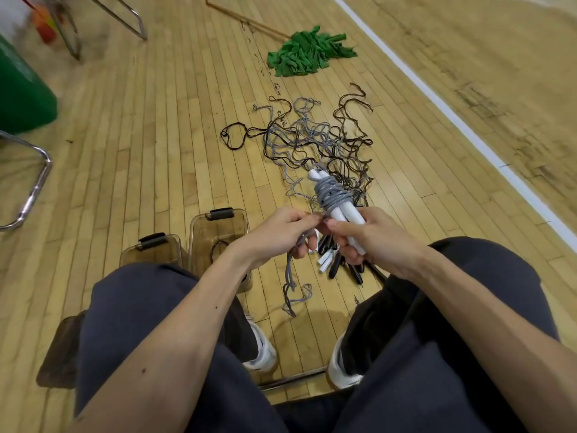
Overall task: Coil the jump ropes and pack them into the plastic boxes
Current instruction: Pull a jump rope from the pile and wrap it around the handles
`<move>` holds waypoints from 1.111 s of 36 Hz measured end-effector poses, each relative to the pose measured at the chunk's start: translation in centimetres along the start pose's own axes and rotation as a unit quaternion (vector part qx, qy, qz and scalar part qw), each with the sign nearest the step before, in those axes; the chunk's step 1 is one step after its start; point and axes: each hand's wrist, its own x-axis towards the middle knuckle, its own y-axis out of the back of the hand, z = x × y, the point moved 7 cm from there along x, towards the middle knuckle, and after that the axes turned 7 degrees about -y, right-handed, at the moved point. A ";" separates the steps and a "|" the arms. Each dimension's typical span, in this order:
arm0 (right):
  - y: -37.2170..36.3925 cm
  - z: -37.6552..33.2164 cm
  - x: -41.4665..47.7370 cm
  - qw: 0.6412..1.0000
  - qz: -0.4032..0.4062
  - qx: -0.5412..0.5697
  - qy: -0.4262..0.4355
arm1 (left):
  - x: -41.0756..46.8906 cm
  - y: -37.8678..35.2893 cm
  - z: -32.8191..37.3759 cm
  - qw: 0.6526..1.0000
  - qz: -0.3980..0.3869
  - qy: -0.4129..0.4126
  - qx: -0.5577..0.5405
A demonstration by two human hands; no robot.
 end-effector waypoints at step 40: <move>-0.4 4.3 1.3 0.948 -0.028 -0.253 -0.189 | -2.0 0.6 2.0 0.863 -0.003 -0.163 0.478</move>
